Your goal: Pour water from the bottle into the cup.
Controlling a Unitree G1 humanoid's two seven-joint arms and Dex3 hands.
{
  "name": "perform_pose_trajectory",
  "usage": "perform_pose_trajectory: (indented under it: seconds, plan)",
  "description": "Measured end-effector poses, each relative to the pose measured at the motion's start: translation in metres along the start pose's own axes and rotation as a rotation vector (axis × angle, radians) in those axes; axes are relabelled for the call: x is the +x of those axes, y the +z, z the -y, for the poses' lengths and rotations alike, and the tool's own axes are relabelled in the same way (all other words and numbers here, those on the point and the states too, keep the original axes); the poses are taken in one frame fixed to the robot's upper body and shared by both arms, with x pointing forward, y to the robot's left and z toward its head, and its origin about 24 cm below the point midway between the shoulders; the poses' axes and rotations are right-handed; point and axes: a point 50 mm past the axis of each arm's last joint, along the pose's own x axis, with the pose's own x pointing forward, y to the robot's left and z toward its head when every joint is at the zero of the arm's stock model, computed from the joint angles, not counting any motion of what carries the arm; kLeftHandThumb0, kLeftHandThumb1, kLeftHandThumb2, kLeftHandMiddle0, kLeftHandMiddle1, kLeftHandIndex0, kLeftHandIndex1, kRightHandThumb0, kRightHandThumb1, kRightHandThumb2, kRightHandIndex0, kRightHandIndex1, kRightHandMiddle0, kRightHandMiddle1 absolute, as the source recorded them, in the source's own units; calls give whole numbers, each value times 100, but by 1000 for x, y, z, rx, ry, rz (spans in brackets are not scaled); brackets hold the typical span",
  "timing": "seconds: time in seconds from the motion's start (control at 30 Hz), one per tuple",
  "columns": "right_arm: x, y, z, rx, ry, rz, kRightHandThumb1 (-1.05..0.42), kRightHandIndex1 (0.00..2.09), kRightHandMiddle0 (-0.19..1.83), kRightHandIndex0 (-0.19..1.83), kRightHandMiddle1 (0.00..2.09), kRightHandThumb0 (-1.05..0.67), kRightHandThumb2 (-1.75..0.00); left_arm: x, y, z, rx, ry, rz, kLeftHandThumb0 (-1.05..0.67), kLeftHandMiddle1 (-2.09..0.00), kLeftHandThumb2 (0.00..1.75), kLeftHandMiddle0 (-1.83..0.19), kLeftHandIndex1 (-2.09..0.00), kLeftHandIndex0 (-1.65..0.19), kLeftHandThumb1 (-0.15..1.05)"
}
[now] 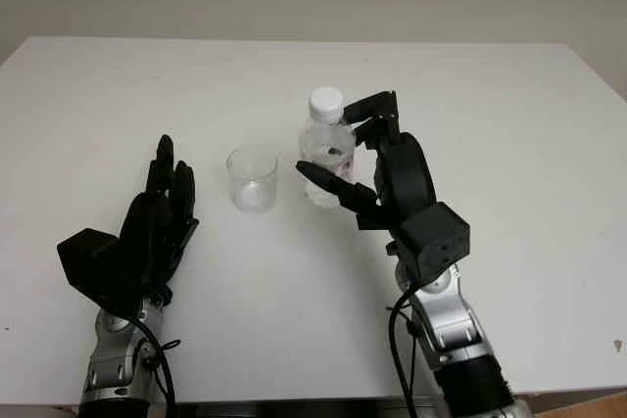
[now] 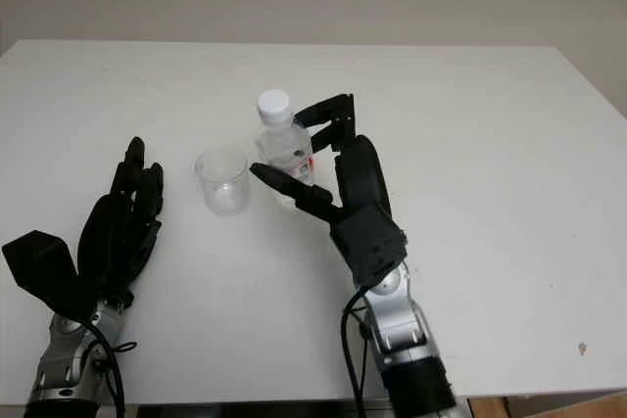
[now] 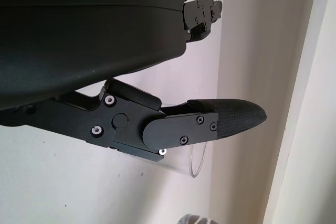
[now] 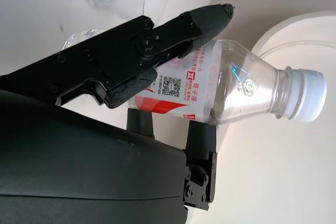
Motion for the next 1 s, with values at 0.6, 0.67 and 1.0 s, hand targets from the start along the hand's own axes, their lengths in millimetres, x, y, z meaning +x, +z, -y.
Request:
perform_pose_trajectory:
  seconds: [0.6,0.67,1.0]
  plan:
    - [61,-24,18,-594,158,69,-105,209,79,114,209,-40,-29,0,0,3,-3,0,6,-76,-5,52,17,-5,18,105]
    - [65,-23,16,-623,169,83,-105,209,78,115,209,-39,-26,0,0,3,-6,-3,8,-76,-5,52,18,-5,18,105]
    - [78,-20,12,-774,194,130,-105,209,82,120,209,-42,-28,1,0,7,-19,-1,15,-76,-5,53,19,-5,19,105]
